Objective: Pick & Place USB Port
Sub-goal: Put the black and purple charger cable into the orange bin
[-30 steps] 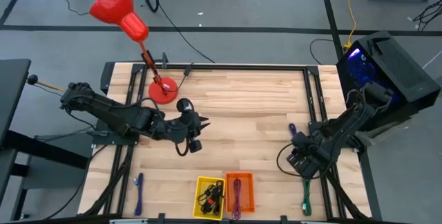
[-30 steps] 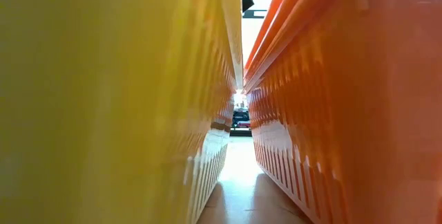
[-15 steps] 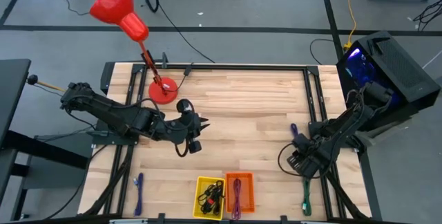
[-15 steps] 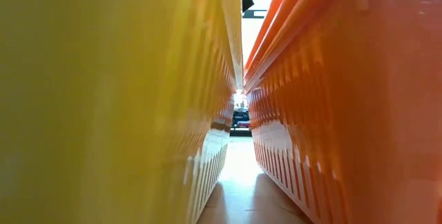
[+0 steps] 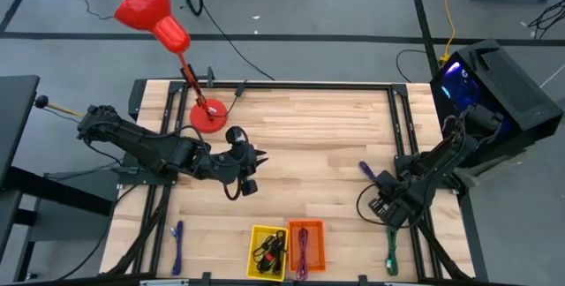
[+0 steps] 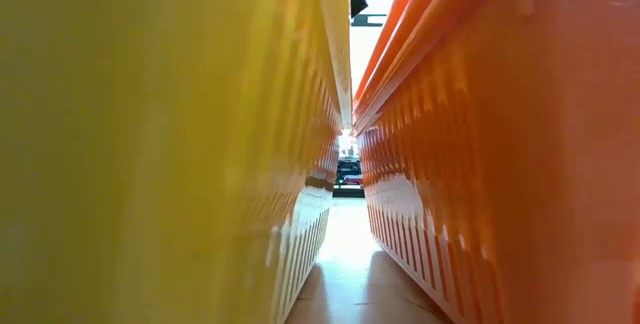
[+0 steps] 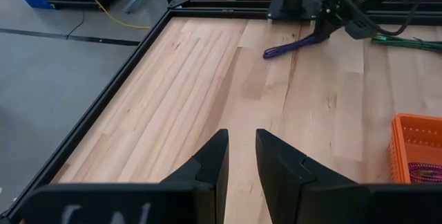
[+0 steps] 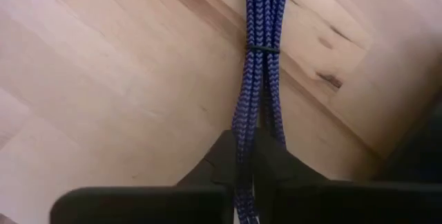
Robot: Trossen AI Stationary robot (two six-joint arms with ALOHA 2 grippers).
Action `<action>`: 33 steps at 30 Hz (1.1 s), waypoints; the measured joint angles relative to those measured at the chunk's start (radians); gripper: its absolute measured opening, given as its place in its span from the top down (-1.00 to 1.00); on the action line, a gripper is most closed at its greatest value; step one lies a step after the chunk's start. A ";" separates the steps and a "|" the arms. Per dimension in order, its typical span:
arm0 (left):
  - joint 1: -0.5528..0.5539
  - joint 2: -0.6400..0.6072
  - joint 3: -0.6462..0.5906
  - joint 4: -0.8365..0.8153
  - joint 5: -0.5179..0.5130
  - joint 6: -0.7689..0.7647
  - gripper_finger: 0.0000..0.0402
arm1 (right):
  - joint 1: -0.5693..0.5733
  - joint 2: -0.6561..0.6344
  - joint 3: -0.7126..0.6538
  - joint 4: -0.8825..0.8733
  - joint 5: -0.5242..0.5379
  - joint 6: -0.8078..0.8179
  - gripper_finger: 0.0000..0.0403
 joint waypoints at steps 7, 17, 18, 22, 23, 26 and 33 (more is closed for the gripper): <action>0.000 0.000 0.000 0.000 0.000 -0.004 0.61 | -0.011 0.006 0.158 -0.109 0.101 -0.121 0.99; 0.000 0.000 0.000 0.001 0.000 -0.026 0.61 | -0.012 0.007 0.412 0.103 0.386 -0.572 1.00; 0.000 0.000 0.001 0.001 0.000 -0.027 0.61 | -0.012 0.006 0.425 0.158 0.396 -0.641 1.00; 0.000 0.000 0.001 0.001 0.000 -0.031 0.61 | -0.012 0.006 0.429 0.444 0.378 -0.912 1.00; 0.000 0.000 0.001 0.001 0.000 -0.033 0.61 | -0.009 0.006 0.423 0.518 0.376 -0.962 1.00; 0.000 0.000 0.001 0.001 0.000 -0.034 0.61 | -0.005 0.018 0.404 0.673 0.356 -1.077 1.00; 0.000 0.000 0.001 0.003 0.000 -0.034 0.61 | 0.001 0.145 0.400 0.813 0.351 -1.089 1.00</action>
